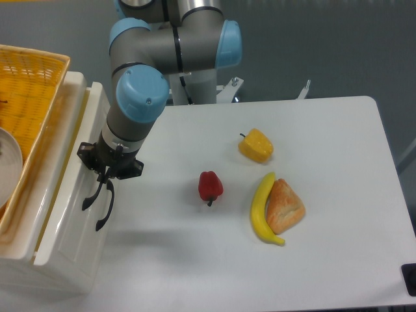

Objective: Slide the top white drawer open
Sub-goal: 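Hold the handle and begin pulling the drawer outward, then pull the upper white drawer fully out along its rails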

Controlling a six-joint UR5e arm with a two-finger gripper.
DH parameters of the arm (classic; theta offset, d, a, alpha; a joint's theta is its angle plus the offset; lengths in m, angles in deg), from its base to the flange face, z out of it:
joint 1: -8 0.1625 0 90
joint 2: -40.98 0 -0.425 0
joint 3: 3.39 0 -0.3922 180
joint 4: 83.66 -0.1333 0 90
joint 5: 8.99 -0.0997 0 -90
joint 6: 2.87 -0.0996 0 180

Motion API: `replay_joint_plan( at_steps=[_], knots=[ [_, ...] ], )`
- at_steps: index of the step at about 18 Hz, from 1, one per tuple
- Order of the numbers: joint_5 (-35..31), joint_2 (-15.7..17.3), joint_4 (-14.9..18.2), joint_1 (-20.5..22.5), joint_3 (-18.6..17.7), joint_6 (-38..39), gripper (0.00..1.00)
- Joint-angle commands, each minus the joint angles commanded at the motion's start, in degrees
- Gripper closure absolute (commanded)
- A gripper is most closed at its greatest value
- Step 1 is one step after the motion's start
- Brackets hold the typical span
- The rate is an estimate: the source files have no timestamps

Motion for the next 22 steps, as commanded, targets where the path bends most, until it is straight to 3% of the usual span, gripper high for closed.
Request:
replay_joint_plan(
  at_steps=[22],
  knots=[
    [0.1,0.3,-0.3,5.7,0.0,-2.0,0.87]
  ],
)
